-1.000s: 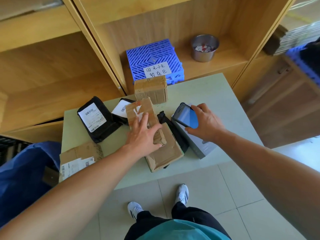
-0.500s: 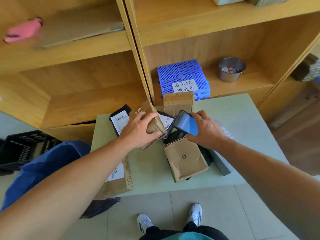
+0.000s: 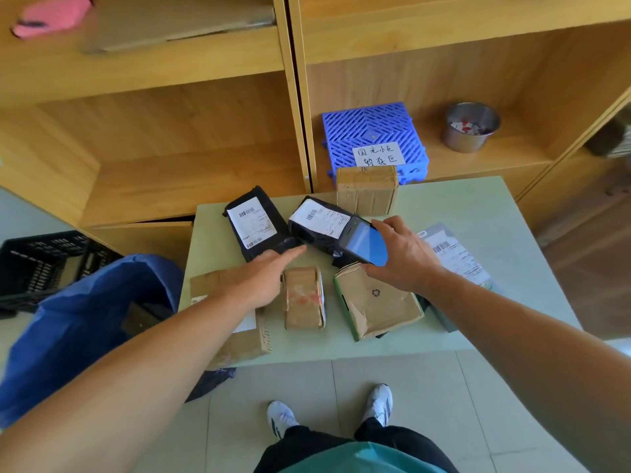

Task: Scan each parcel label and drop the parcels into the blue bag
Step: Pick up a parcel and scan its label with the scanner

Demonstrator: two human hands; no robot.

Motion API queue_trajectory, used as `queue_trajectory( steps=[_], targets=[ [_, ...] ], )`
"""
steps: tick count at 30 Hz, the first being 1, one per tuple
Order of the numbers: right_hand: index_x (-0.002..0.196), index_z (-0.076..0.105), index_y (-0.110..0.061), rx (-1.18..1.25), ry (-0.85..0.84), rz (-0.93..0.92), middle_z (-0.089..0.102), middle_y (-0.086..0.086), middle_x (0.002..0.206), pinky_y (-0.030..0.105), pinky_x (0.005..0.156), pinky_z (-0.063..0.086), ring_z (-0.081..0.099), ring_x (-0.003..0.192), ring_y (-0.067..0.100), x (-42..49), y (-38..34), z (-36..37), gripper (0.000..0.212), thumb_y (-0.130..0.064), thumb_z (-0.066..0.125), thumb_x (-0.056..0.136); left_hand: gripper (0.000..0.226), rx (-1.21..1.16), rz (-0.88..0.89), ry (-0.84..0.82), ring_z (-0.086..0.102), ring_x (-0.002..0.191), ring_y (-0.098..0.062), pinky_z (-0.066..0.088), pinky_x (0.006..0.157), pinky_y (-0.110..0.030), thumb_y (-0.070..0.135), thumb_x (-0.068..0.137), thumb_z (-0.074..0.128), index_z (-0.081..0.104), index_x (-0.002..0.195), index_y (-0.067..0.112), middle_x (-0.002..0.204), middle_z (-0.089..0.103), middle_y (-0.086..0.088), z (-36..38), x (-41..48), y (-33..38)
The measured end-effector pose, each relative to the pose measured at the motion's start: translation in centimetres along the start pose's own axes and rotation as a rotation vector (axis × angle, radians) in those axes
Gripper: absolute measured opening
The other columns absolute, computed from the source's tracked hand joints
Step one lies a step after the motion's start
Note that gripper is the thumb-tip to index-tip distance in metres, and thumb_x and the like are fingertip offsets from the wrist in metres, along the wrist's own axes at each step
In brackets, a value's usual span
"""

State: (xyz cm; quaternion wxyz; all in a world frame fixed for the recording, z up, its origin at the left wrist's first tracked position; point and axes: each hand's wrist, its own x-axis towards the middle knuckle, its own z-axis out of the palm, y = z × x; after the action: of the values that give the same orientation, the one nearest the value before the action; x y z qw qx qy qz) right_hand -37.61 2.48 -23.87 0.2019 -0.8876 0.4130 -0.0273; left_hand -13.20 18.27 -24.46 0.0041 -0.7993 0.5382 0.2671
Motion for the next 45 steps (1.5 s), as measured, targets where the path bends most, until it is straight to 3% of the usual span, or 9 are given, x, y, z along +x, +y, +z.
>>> queue_trajectory(
  steps=[5, 11, 14, 17, 22, 28, 34, 39, 45],
  targets=[
    [0.149, 0.036, -0.020, -0.042, -0.019, 0.023, 0.043, 0.001, 0.132, 0.037, 0.080, 0.050, 0.055, 0.109, 0.025, -0.6, 0.8, 0.3, 0.091, -0.052, 0.076, 0.074, 0.062, 0.113, 0.062, -0.008, 0.053, 0.121, -0.026, 0.052, 0.090, -0.043, 0.006, 0.099, 0.043, 0.046, 0.145, 0.048, 0.143, 0.045, 0.001, 2.7, -0.3, 0.1],
    [0.149, 0.037, -0.019, -0.032, 0.012, 0.022, 0.043, 0.001, 0.132, 0.037, 0.078, 0.051, 0.055, 0.109, 0.026, -0.3, 0.7, -0.1, 0.092, -0.052, 0.077, 0.073, 0.051, 0.095, 0.051, 0.254, 0.056, 0.114, -0.020, 0.045, 0.070, -0.032, 0.008, 0.094, 0.047, 0.058, 0.137, 0.034, 0.137, 0.054, 0.010, 0.9, -1.2, 1.4],
    [0.150, 0.037, -0.019, -0.038, 0.021, 0.016, 0.044, 0.002, 0.134, 0.035, 0.078, 0.047, 0.055, 0.111, 0.027, 0.0, 0.4, -0.2, 0.092, -0.052, 0.077, 0.074, 0.039, 0.135, 0.128, 0.298, 0.051, 0.122, -0.019, 0.053, 0.081, -0.038, 0.033, 0.099, 0.045, 0.056, 0.136, 0.032, 0.137, 0.054, 0.010, 1.0, -2.4, 3.3],
    [0.149, 0.037, -0.019, -0.020, 0.011, 0.008, 0.043, 0.002, 0.134, 0.039, 0.082, 0.051, 0.055, 0.112, 0.026, 0.1, -0.1, -0.2, 0.092, -0.052, 0.077, 0.074, 0.055, 0.238, 0.145, 0.193, 0.041, 0.135, -0.021, 0.053, 0.091, -0.043, 0.059, 0.094, 0.051, 0.051, 0.140, 0.029, 0.144, 0.045, 0.005, 1.7, -2.6, 3.8],
    [0.151, 0.035, -0.019, -0.010, -0.010, -0.012, 0.042, 0.001, 0.134, 0.038, 0.083, 0.051, 0.054, 0.113, 0.024, 0.3, -0.7, 0.1, 0.094, -0.052, 0.077, 0.073, 0.076, 0.260, 0.140, 0.173, 0.037, 0.133, -0.025, 0.054, 0.091, -0.045, 0.068, 0.082, 0.065, 0.046, 0.143, 0.027, 0.142, 0.039, 0.000, 2.0, -2.3, 3.1],
    [0.151, 0.036, -0.018, -0.011, -0.031, -0.033, 0.042, 0.000, 0.133, 0.040, 0.085, 0.053, 0.053, 0.112, 0.023, 0.5, -1.2, 0.4, 0.094, -0.053, 0.076, 0.073, 0.043, 0.105, 0.117, 0.276, 0.041, 0.114, -0.019, 0.055, 0.083, -0.036, 0.043, 0.082, 0.079, 0.063, 0.114, 0.021, 0.118, 0.041, 0.003, 2.2, -1.7, 0.7],
    [0.151, 0.035, -0.020, -0.013, -0.061, -0.036, 0.041, -0.001, 0.135, 0.036, 0.085, 0.050, 0.052, 0.114, 0.023, 0.4, -1.8, 0.9, 0.094, -0.053, 0.077, 0.074, 0.089, -0.076, 0.007, 0.239, 0.028, 0.142, -0.030, 0.044, 0.108, -0.043, 0.015, 0.081, 0.081, 0.032, 0.153, 0.035, 0.151, 0.024, -0.009, 2.9, -1.1, -2.1],
    [0.149, 0.034, -0.021, -0.024, -0.093, -0.067, 0.041, 0.000, 0.137, 0.039, 0.092, 0.051, 0.050, 0.119, 0.023, 0.4, -3.0, 1.9, 0.095, -0.056, 0.078, 0.073, 0.083, -0.201, -0.179, 0.182, 0.057, 0.113, -0.024, 0.055, 0.080, -0.032, 0.023, 0.093, 0.068, 0.020, 0.155, 0.047, 0.139, 0.037, -0.004, 1.5, -0.4, -3.8],
    [0.148, 0.035, -0.022, -0.055, -0.095, -0.168, 0.039, -0.001, 0.139, 0.038, 0.088, 0.054, 0.050, 0.121, 0.022, 1.5, -5.3, 1.0, 0.090, -0.051, 0.078, 0.075, 0.077, -0.313, -0.199, 0.285, 0.058, 0.106, -0.024, 0.057, 0.083, -0.036, 0.019, 0.098, 0.055, 0.016, 0.150, 0.060, 0.136, 0.040, -0.007, -2.5, -0.8, -6.0]
  ],
)
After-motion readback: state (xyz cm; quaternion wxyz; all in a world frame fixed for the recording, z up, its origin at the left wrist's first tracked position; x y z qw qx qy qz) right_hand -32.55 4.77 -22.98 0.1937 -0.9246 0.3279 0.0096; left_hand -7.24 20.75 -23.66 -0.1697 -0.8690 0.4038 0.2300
